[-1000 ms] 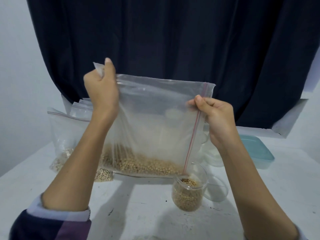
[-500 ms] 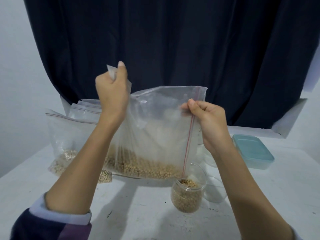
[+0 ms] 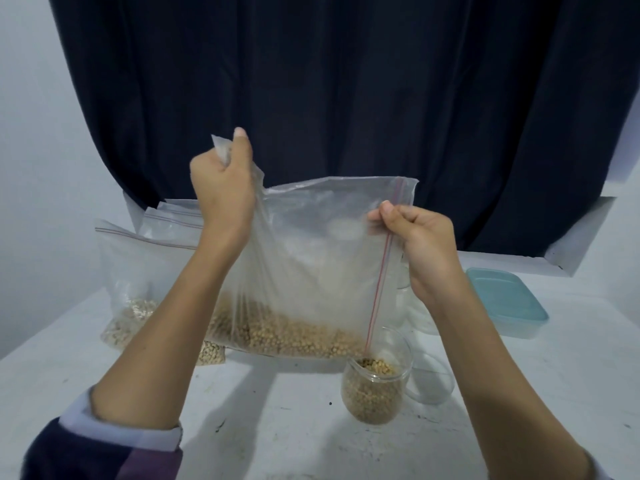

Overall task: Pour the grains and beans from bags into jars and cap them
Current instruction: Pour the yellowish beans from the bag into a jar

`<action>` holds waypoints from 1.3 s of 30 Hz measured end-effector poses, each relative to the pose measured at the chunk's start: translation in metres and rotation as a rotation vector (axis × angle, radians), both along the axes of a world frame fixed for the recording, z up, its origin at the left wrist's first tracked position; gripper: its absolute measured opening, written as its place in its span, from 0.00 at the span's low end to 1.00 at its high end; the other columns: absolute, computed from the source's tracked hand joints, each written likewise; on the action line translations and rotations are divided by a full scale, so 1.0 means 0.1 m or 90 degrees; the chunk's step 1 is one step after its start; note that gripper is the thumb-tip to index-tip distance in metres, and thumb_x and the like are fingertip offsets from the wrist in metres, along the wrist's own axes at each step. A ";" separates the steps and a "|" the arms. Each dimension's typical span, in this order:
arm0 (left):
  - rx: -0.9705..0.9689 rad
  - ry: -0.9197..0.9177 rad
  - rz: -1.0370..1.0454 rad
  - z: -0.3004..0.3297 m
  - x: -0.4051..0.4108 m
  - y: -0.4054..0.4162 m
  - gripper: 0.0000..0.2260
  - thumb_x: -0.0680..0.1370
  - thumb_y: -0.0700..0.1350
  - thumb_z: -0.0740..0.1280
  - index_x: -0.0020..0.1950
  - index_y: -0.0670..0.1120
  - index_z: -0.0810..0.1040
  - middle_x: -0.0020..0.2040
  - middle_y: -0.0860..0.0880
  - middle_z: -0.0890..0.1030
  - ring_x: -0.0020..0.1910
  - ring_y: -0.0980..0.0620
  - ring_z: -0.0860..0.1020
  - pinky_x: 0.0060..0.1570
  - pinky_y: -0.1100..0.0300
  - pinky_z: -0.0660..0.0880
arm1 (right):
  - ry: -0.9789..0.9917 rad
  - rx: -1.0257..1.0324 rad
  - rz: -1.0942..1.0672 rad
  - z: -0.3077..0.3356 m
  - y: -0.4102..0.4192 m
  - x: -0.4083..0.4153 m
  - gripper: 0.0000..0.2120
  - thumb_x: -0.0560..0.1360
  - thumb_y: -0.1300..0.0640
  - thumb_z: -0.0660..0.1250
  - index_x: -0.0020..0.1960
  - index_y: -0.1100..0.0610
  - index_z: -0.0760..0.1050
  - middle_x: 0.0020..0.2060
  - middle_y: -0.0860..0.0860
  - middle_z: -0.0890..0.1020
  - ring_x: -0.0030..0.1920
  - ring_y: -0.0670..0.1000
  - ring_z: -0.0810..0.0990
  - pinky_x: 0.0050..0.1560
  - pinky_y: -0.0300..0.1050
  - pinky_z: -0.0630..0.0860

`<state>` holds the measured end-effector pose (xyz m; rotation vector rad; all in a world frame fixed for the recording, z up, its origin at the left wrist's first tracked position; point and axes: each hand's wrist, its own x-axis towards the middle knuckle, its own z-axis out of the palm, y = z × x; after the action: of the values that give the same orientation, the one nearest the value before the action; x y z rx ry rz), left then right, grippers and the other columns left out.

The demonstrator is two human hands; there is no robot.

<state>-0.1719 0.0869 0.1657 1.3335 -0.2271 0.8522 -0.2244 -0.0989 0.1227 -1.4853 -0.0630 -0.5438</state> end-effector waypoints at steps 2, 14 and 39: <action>0.000 -0.002 0.013 0.01 -0.02 0.01 0.24 0.80 0.43 0.61 0.27 0.49 0.55 0.19 0.59 0.58 0.21 0.59 0.57 0.25 0.64 0.55 | -0.002 0.008 -0.002 0.02 -0.04 0.00 0.10 0.77 0.61 0.66 0.38 0.56 0.82 0.32 0.46 0.84 0.36 0.43 0.81 0.65 0.52 0.73; -0.023 -0.010 0.037 0.03 -0.08 0.01 0.25 0.80 0.43 0.61 0.26 0.50 0.55 0.19 0.58 0.58 0.21 0.59 0.56 0.25 0.64 0.55 | -0.008 0.017 -0.003 0.04 -0.10 -0.04 0.10 0.77 0.61 0.66 0.39 0.58 0.81 0.33 0.46 0.84 0.35 0.43 0.80 0.61 0.49 0.74; 0.016 0.013 -0.011 0.02 -0.10 -0.12 0.27 0.80 0.44 0.61 0.22 0.52 0.56 0.19 0.59 0.59 0.22 0.59 0.57 0.26 0.60 0.55 | 0.017 -0.015 0.029 0.01 -0.12 -0.05 0.11 0.77 0.60 0.66 0.38 0.57 0.81 0.32 0.45 0.84 0.34 0.41 0.80 0.62 0.48 0.74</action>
<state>-0.1814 0.0752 0.1674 1.3612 -0.2347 0.8230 -0.2291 -0.1114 0.1234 -1.5106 -0.0831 -0.4876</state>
